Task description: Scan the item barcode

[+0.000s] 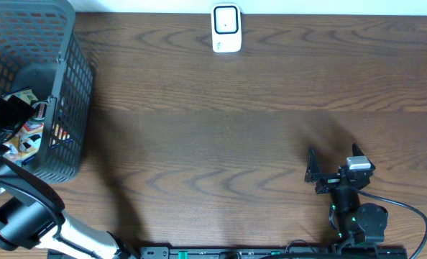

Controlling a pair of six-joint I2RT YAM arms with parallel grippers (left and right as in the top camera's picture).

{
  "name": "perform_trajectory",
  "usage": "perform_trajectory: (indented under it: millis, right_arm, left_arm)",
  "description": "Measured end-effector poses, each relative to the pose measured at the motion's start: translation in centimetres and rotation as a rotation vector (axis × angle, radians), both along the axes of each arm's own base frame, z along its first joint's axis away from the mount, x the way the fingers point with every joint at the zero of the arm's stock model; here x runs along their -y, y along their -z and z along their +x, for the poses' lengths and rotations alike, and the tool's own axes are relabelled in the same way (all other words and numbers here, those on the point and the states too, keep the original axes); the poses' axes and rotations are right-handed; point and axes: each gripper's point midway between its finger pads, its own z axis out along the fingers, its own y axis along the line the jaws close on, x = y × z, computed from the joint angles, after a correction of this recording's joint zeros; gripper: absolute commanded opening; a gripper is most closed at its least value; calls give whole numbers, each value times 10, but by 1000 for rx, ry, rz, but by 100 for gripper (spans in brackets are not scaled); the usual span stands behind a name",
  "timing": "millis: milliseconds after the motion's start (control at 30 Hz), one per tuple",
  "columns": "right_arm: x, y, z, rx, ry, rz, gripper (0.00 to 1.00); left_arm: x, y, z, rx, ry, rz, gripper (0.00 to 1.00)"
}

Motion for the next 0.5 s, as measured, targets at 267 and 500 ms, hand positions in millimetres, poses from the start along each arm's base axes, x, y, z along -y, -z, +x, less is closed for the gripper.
perform_trajectory:
  millis: [267, 500]
  right_arm:
    - [0, 0, 0, 0, 0, 0, 99]
    - [0, 0, 0, 0, 0, 0, 99]
  left_arm:
    - [-12, 4, -13, -3, -49, -8, 98]
    - [-13, 20, -14, -3, -55, -3, 98]
